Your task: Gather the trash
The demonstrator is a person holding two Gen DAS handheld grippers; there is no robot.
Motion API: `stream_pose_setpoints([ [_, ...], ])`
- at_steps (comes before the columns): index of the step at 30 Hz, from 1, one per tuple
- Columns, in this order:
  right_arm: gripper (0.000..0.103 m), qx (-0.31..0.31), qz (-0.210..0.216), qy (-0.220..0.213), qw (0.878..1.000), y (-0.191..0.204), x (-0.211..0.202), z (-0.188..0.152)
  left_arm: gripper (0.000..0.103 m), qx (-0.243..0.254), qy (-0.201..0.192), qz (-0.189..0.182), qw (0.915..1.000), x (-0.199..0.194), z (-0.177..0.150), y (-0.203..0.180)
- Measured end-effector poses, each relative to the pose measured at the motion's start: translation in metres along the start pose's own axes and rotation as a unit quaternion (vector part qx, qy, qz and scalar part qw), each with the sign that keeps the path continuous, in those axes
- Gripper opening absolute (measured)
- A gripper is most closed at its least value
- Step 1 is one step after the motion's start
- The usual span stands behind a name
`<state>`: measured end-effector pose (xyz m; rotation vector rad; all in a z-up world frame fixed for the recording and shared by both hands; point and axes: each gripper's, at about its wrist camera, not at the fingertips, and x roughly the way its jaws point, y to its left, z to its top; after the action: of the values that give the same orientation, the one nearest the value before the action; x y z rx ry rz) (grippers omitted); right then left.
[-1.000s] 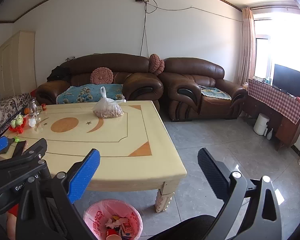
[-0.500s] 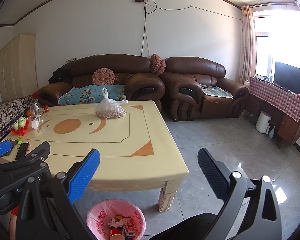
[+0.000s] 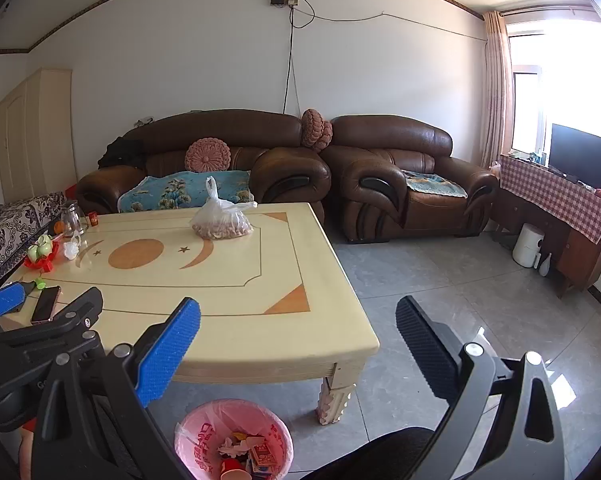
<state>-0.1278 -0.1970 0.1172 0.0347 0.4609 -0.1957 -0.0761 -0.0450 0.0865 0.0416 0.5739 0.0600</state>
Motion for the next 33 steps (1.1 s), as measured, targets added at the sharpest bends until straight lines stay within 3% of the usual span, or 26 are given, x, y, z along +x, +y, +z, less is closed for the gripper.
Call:
stream_pose_setpoints([
  [16, 0.096, 0.001, 0.001, -0.003, 1.000, 0.0032, 0.0006, 0.0036, 0.096, 0.000, -0.001, 0.001, 1.0000, -0.0006, 0.0016, -0.0016],
  [27, 0.096, 0.001, 0.002, -0.002, 1.000, 0.0043, 0.0007, 0.0019, 0.097, -0.003, 0.016, -0.018, 0.9997, 0.0057, 0.0014, 0.0028],
  [33, 0.096, -0.001, 0.001, 0.000, 1.000, 0.0047, 0.0051, 0.0016, 0.097, 0.007, 0.012, -0.004, 0.9999, 0.0060, 0.0015, 0.0016],
])
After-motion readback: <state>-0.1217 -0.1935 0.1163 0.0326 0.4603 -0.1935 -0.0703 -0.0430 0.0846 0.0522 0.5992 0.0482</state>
